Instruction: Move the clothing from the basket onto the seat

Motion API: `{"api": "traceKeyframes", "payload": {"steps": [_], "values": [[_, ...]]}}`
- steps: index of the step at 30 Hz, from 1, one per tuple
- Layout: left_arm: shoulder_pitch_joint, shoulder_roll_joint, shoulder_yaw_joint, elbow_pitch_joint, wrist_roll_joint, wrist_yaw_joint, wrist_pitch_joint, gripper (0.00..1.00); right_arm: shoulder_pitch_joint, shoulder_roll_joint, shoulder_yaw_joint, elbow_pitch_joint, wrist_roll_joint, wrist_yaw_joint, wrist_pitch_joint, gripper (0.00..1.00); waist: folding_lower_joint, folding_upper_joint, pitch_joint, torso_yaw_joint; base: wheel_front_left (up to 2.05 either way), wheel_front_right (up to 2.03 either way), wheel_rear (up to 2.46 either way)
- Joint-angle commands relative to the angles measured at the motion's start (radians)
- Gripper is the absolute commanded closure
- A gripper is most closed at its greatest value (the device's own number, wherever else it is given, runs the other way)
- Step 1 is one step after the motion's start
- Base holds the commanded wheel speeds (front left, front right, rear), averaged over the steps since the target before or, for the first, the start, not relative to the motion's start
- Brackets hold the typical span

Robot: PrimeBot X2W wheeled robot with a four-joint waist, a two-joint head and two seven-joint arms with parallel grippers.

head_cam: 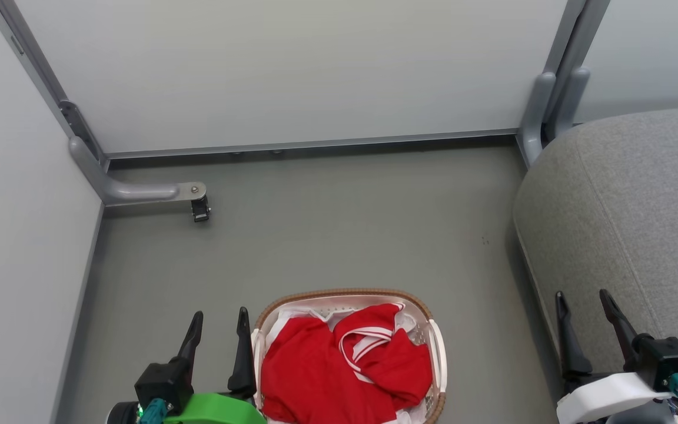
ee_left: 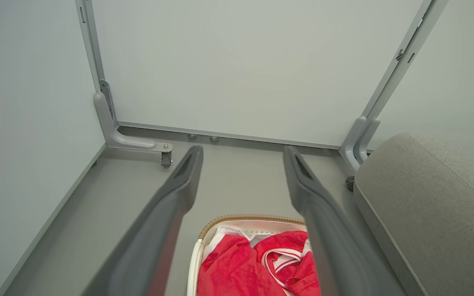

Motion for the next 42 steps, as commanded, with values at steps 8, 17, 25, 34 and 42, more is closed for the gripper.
{"api": "traceKeyframes", "payload": {"steps": [8, 17, 25, 34, 42], "values": [[-0.004, 0.006, -0.003, 0.003, 0.000, -0.002, -0.004, 0.00, 0.009, -0.006, -0.006, -0.006, 0.005, 0.000, -0.005, 0.00, 0.0000, -0.0001, 0.007, -0.002, 0.00, 0.00, 0.00], [-0.056, 0.006, -0.026, 0.009, 0.035, -0.014, -0.004, 0.00, -0.029, -0.006, -0.008, -0.031, 0.002, 0.000, -0.005, 0.00, 0.0000, -0.0001, 0.069, -0.011, 0.00, 0.00, 0.00], [-0.223, 0.006, -0.059, 0.062, 0.076, -0.035, -0.003, 0.00, -0.109, -0.006, -0.013, -0.072, -0.011, 0.000, -0.005, 0.00, 0.0000, -0.0001, 0.236, -0.032, 0.00, 0.00, 0.00], [-0.445, 0.006, -0.203, 0.361, 0.057, -0.070, -0.003, 0.00, -0.244, -0.005, -0.008, -0.108, 0.007, 0.000, -0.005, 0.00, 0.0000, -0.0001, 0.461, -0.109, 0.00, 0.00, 0.00], [-0.580, 0.007, -0.367, 0.566, 0.004, -0.046, 0.019, 0.00, -0.319, -0.005, 0.002, -0.142, 0.031, 0.000, -0.005, 0.00, 0.0000, -0.0001, 0.596, -0.183, 0.00, 0.00, 0.00]]}}
